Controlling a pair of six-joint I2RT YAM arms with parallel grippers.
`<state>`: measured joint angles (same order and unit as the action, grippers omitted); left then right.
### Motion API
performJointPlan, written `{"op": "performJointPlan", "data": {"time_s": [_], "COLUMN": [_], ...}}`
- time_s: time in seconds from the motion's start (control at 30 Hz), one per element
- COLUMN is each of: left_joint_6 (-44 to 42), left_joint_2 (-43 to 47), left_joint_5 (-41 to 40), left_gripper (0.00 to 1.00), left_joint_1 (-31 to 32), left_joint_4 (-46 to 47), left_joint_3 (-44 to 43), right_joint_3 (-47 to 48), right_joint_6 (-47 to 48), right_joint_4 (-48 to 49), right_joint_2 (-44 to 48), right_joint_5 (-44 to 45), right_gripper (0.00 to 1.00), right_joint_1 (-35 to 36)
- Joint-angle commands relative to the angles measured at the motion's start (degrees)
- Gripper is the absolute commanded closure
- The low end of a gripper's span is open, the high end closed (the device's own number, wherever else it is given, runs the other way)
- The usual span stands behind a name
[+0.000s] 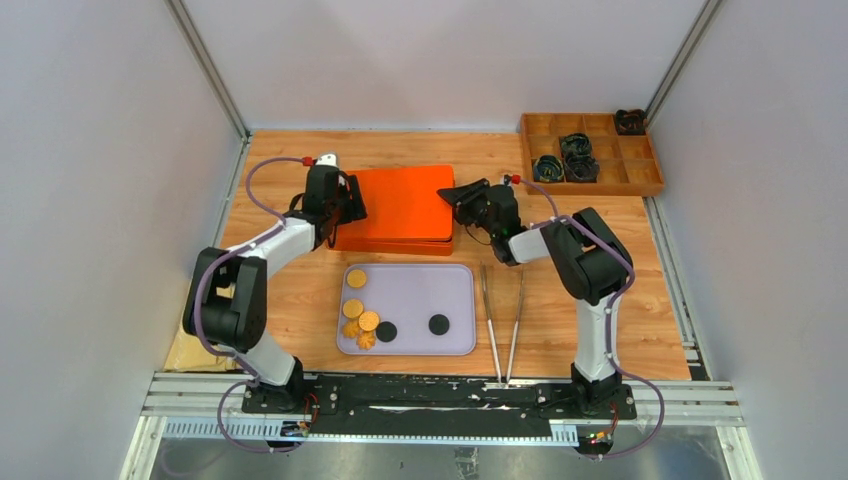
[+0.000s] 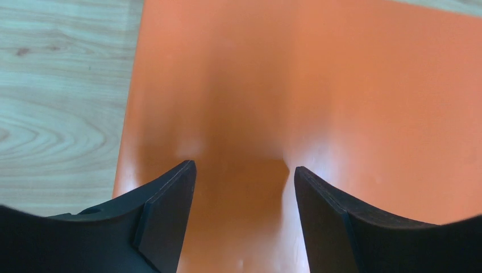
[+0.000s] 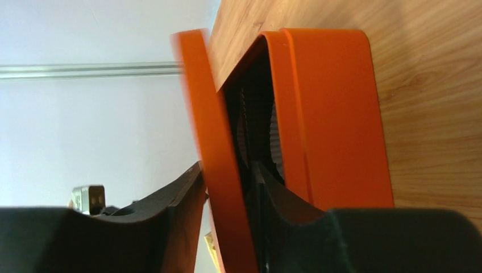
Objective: Pack the cookies
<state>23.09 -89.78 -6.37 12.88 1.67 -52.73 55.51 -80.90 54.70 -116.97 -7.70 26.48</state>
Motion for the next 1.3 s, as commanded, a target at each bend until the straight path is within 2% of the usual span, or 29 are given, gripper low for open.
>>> {"op": "performJointPlan", "data": {"time_s": [0.0, 0.07, 0.13, 0.17, 0.43, 0.6, 0.7, 0.77, 0.87, 0.9, 1.1, 1.2, 1.27], "left_joint_6": [0.6, 0.5, 0.4, 0.3, 0.7, 0.7, 1.5, 1.3, 0.6, 0.3, 1.0, 2.6, 4.0], "left_joint_2": [-3.6, -4.3, -4.5, -4.7, -5.4, -6.1, -4.3, -1.1, 5.2, 7.2, 16.2, 14.9, 11.4], "left_joint_5": [1.7, 1.8, 1.8, 1.7, 2.5, 2.9, 0.1, -1.1, -3.4, -4.6, -17.0, -21.8, -21.9], "left_gripper": [0.31, 0.31, 0.31, 0.31, 0.31, 0.32, 0.34, 0.34, 0.32, 0.32, 0.27, 0.26, 0.27], "left_joint_1": [0.6, 1.3, 1.8, 1.9, 2.8, 3.6, 3.8, 3.8, 3.8, 3.8, 3.6, 2.2, 0.1], "left_joint_4": [2.3, 2.5, 2.5, 2.4, 2.5, 2.7, 2.6, 1.6, -3.0, -5.3, -16.5, -20.7, -23.3], "left_joint_3": [-3.4, -3.9, -4.0, -4.0, -3.5, -3.9, -3.0, -2.8, -4.1, -5.0, -8.5, -9.7, -10.6], "right_joint_3": [-1.6, -1.3, -1.3, -1.3, 3.2, 11.2, 18.6, 22.9, 25.4, 25.6, 26.9, 27.5, 29.1], "right_joint_6": [5.2, 6.5, 8.1, 9.1, 22.3, 31.0, 33.9, 35.5, 36.4, 36.6, 40.1, 41.4, 42.1], "right_joint_4": [-7.2, -8.9, -10.6, -12.2, -36.7, -50.6, -61.3, -66.8, -69.9, -70.0, -72.4, -73.2, -74.9], "right_joint_2": [1.4, 2.6, 4.4, 5.6, 17.2, 20.4, 17.3, 14.5, 12.2, 11.9, 10.9, 9.6, 7.9], "right_joint_5": [-0.8, -1.4, -1.6, -1.2, 7.4, 14.5, 15.4, 16.4, 19.1, 20.1, 23.3, 22.9, 22.4], "right_gripper": [0.56, 0.48, 0.44, 0.37, 0.36, 0.38, 0.48, 0.64, 0.95, 1.00, 1.00, 1.00, 1.00], "right_joint_1": [-1.0, -1.1, -1.1, -1.2, -0.2, 1.6, 1.6, 1.6, 1.3, 1.1, 0.8, 0.8, 0.8]}}
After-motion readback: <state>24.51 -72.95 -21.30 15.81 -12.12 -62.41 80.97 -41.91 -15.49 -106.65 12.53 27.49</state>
